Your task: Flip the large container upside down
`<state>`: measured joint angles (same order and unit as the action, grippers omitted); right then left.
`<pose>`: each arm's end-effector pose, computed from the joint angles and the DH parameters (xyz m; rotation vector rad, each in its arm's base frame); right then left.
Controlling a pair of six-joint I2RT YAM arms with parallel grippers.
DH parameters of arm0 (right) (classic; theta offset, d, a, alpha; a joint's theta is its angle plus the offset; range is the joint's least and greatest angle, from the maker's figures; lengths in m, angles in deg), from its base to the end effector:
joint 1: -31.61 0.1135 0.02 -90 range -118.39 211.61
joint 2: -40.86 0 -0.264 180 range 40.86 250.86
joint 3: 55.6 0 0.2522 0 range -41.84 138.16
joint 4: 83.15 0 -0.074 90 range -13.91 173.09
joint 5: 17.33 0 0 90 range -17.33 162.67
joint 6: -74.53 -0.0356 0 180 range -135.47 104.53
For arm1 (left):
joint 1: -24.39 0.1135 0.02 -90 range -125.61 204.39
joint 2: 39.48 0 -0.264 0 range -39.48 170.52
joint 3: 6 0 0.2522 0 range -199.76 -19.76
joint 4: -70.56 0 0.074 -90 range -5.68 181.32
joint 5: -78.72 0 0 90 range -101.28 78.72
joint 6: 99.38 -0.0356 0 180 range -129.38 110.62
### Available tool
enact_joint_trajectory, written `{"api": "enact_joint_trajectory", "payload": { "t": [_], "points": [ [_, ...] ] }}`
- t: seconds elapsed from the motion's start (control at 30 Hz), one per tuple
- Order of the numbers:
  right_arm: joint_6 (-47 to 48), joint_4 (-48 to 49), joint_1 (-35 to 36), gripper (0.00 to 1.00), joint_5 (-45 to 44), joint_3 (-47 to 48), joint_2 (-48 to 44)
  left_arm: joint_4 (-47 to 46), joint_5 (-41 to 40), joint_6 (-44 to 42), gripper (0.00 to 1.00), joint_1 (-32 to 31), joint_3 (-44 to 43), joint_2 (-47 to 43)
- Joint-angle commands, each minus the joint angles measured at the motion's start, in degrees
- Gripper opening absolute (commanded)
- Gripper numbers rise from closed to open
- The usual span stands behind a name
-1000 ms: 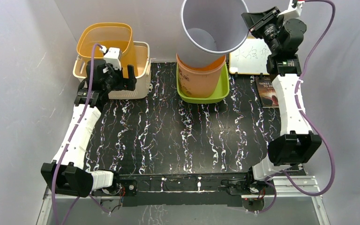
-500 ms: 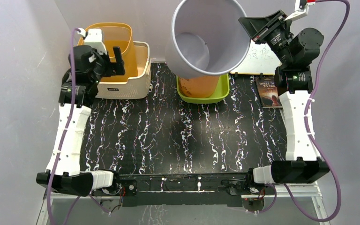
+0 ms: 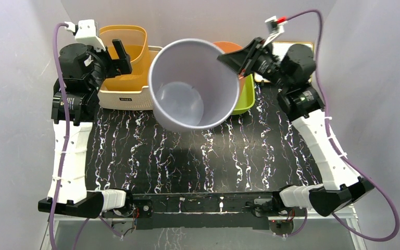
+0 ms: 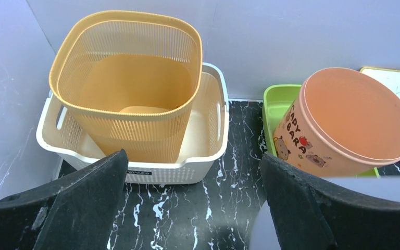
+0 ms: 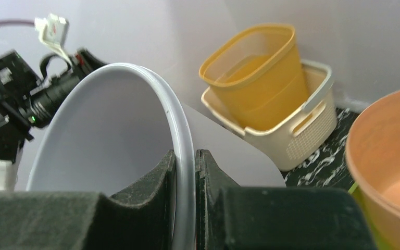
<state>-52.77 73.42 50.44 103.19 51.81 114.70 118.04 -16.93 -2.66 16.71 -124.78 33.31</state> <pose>0.2400 0.1009 0.5250 -0.2340 1.5085 1.1652 0.2249 -0.0268 0.5442 -0.0634 1.5966 -0.1168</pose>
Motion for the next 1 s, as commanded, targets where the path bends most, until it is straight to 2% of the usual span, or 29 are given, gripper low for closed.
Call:
{"api": "enact_joint_trajectory", "payload": {
  "t": [0.0, 0.23, 0.67, 0.73, 0.9, 0.97],
  "points": [
    [3.2, 0.9, 6.6, 0.00, -5.7, -3.5, -0.6, 1.0, -0.3, 0.4, 0.98, -0.2, 0.9, -2.4],
    [8.6, 0.6, 17.9, 0.00, -14.9, -10.4, 2.2, 1.2, -1.6, -0.8, 0.98, -0.2, 1.5, -3.6],
    [11.8, 2.5, 20.4, 0.00, -19.2, -18.2, 4.9, -0.6, -1.0, -1.3, 0.98, -0.2, 7.4, -5.3],
    [12.9, 1.5, 20.5, 0.11, -19.3, -18.3, 5.3, -0.6, -1.0, -1.4, 0.98, -0.1, 8.0, -5.3],
    [15.0, 0.7, 20.5, 0.48, -20.5, -18.2, 4.6, -0.4, -1.0, -1.9, 0.98, -0.2, 8.6, -4.8],
    [17.1, -0.7, 20.6, 0.57, -23.5, -17.3, 3.8, -0.3, -0.9, -1.9, 0.98, -0.1, 8.7, -4.7]
  ]
}}
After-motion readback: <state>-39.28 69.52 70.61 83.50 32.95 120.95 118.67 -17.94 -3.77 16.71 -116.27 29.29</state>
